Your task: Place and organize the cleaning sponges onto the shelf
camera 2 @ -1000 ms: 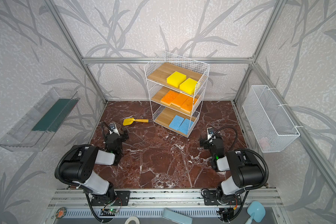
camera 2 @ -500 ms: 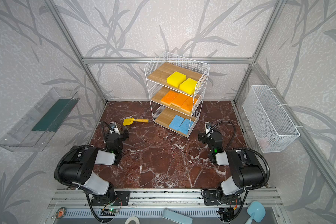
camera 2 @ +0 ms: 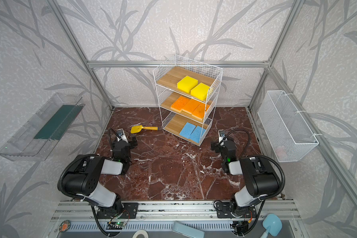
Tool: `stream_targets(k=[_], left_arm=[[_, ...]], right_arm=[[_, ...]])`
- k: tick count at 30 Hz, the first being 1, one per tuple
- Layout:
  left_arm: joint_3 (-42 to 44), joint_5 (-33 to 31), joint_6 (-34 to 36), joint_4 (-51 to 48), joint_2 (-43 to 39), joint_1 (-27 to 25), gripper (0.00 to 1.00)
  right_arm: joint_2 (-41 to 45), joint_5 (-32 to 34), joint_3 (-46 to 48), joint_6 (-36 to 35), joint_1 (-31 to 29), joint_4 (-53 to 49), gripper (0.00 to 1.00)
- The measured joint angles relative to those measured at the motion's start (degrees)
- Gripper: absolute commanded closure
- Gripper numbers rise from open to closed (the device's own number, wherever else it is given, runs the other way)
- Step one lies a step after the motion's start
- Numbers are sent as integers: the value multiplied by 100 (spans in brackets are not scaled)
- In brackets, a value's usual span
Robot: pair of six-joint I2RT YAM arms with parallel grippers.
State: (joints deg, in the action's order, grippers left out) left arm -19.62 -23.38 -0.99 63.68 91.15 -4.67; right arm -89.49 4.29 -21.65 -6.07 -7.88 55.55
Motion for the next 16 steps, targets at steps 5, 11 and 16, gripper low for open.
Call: stream_targets(k=[5,11,16], left_arm=[[219,-26,17,225,15,-17,1],[758,46,48,667,61,-20,1],[118,291,48,28,42,90,1]], right_arm=[[83,-17,778,-11,-7,855,1],[-57,-44,1038,-66,-7,1025,1],[76,-59,846,-94,-7,929,1]])
